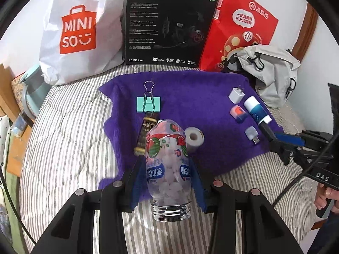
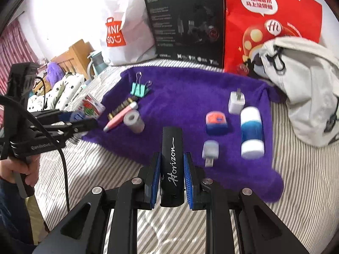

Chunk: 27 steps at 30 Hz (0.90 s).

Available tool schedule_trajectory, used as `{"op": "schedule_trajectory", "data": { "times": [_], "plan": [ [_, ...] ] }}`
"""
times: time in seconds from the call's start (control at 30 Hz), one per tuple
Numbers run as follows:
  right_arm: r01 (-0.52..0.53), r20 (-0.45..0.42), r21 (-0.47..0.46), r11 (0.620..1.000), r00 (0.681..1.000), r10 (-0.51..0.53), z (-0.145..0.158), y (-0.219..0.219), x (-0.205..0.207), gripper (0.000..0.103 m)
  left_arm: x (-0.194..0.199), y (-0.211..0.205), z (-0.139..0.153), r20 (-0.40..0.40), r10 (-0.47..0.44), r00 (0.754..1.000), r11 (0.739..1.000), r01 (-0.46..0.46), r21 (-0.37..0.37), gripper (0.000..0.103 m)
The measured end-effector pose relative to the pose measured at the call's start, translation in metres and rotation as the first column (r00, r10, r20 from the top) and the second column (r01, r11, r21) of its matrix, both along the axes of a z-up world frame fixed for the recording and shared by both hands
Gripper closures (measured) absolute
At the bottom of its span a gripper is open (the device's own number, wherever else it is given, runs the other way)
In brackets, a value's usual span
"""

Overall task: Organize rigid objects
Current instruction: 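Carry the mint bottle and Horizon case onto the towel and release both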

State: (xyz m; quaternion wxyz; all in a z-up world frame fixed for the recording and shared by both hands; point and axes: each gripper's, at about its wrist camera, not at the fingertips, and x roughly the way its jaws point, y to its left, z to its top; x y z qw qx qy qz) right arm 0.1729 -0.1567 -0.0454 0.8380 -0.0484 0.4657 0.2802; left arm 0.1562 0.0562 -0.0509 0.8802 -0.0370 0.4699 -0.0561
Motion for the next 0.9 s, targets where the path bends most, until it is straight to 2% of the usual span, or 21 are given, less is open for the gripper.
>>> {"op": "schedule_trajectory", "data": {
  "times": [0.17,0.43,0.9],
  "plan": [
    [-0.006,0.001,-0.009,1.0,1.0,0.006,-0.001,0.009,0.02,0.082,0.023,-0.002,-0.013,-0.03,-0.01,1.0,1.0,0.01,0.016,0.063],
    [-0.01,-0.043,-0.041,0.999,0.999,0.008,-0.029,0.021,0.047,0.082,0.041,-0.006,-0.033,-0.068,-0.033,0.997,0.999,0.034,0.028,0.064],
    [-0.026,-0.058,-0.083,0.996,0.998,0.021,-0.05,0.033,0.065,0.082,0.06,-0.022,-0.039,-0.069,-0.085,0.994,0.996,0.086,0.02,0.065]
  ]
}}
